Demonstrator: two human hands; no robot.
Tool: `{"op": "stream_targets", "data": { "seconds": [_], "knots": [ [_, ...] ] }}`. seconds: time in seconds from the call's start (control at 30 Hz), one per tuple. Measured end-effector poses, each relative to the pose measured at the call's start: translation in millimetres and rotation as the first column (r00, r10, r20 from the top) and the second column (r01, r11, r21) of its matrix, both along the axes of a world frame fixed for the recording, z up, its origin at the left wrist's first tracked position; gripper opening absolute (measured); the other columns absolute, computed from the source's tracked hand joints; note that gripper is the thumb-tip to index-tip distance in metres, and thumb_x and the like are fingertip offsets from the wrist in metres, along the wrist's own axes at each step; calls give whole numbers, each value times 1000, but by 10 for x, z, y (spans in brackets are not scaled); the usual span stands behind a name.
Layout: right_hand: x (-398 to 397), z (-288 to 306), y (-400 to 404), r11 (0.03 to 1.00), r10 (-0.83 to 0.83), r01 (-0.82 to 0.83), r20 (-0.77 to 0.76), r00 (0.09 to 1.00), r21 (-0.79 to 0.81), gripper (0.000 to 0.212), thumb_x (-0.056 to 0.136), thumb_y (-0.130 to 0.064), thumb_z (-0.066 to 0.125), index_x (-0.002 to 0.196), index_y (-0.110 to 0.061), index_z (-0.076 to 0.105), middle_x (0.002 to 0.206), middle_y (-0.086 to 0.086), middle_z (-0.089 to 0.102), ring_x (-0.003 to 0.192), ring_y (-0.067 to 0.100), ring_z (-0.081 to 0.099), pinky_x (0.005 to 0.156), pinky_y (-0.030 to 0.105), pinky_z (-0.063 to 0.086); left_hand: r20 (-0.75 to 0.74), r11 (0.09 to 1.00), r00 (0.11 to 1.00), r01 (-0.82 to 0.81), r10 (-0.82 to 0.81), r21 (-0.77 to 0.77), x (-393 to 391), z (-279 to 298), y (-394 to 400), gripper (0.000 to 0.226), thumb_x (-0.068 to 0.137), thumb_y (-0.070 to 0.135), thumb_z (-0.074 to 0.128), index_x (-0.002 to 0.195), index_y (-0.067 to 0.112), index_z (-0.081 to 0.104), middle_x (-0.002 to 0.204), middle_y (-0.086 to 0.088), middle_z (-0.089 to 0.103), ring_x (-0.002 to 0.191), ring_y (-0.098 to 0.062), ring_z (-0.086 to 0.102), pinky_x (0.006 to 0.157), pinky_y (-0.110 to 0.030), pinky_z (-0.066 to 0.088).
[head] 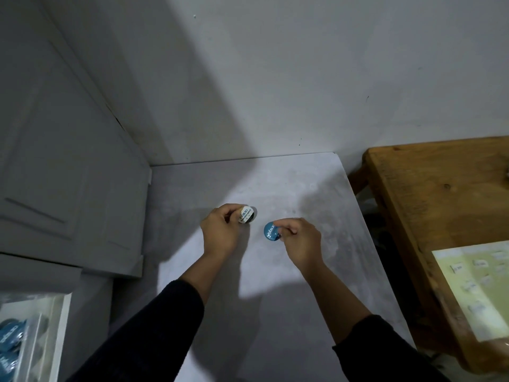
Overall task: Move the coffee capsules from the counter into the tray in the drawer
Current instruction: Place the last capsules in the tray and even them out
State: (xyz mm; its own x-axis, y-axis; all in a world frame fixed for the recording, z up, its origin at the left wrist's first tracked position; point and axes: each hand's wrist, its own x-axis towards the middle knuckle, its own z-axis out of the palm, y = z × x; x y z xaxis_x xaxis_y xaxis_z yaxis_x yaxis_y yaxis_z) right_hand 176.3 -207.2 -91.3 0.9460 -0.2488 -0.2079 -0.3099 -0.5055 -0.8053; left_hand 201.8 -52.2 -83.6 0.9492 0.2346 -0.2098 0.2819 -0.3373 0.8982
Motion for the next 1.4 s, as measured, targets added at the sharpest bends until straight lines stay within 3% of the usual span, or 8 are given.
{"op": "stream_targets", "data": {
  "seconds": [0.1, 0.3, 0.53, 0.63, 1.0, 1.13, 1.3, 1.4],
  "knots": [
    [10, 72, 1, 999, -18, 21, -49, 999, 48, 22, 84, 1, 56, 93, -9, 73, 95, 10, 72, 79, 20, 68, 84, 37, 55, -16, 996, 998, -68, 67, -57, -47, 68, 39, 18, 87, 9, 58, 91, 22, 70, 81, 8, 68, 75, -8, 62, 64, 1, 43],
    [57, 409, 131, 953, -124, 121, -9, 992, 277, 23, 81, 4, 57, 89, -9, 74, 84, 7, 72, 68, 9, 66, 76, 27, 57, 9, 969, 996, -83, 88, -231, -113, 304, 175, 27, 86, 12, 59, 83, 36, 70, 86, 3, 72, 79, -15, 68, 83, -33, 55],
    [2, 897, 323, 829, -122, 61, 73, 990, 556, 19, 86, 7, 54, 91, -4, 69, 90, 13, 67, 75, 16, 64, 64, 12, 55, 64, 912, 989, -97, 133, -399, -328, 813, 368, 23, 89, 5, 56, 92, 22, 70, 90, 1, 70, 76, -3, 66, 72, -12, 53],
    [-82, 1060, 456, 814, -104, 33, 89, 991, 579, 21, 86, 7, 53, 90, -6, 69, 90, 12, 67, 73, 13, 63, 64, 11, 54, 72, 916, 991, -76, 113, -393, -479, 981, 509, 22, 89, 4, 55, 99, 16, 70, 89, 0, 70, 76, -5, 66, 66, -6, 50],
    [-823, 1381, 1164, 818, -188, 63, 163, 969, 572, 26, 86, 5, 55, 81, -16, 69, 88, 10, 69, 77, 16, 66, 71, 17, 55, 137, 924, 989, 109, -62, -365, -1171, 1225, 1244, 27, 89, 7, 55, 87, 30, 69, 87, 5, 71, 67, 4, 66, 80, -19, 52],
    [-1212, 1456, 1631, 802, -258, 108, 177, 950, 587, 26, 86, 5, 54, 83, -16, 69, 86, 5, 69, 78, 13, 66, 73, 17, 55, 146, 914, 978, 194, -150, -357, -1516, 1280, 1744, 21, 89, 8, 56, 97, 21, 71, 87, 3, 72, 68, 0, 65, 72, -14, 52],
    [-1710, 1478, 2437, 788, -273, 126, 159, 949, 602, 26, 87, 5, 55, 83, -17, 68, 88, 5, 68, 81, 14, 66, 72, 16, 55, 136, 917, 972, 228, -193, -326, -1887, 1319, 2597, 24, 87, 10, 59, 88, 30, 72, 92, 4, 74, 88, -14, 68, 85, -28, 54],
    [-1909, 1441, 2912, 786, -249, 124, 126, 960, 606, 24, 86, 5, 56, 83, -15, 69, 91, 5, 68, 86, 15, 66, 70, 15, 56, 120, 942, 977, 201, -174, -271, -2060, 1274, 3119, 21, 87, 10, 59, 95, 25, 72, 90, 6, 73, 84, -15, 67, 85, -30, 54]
  ]
}}
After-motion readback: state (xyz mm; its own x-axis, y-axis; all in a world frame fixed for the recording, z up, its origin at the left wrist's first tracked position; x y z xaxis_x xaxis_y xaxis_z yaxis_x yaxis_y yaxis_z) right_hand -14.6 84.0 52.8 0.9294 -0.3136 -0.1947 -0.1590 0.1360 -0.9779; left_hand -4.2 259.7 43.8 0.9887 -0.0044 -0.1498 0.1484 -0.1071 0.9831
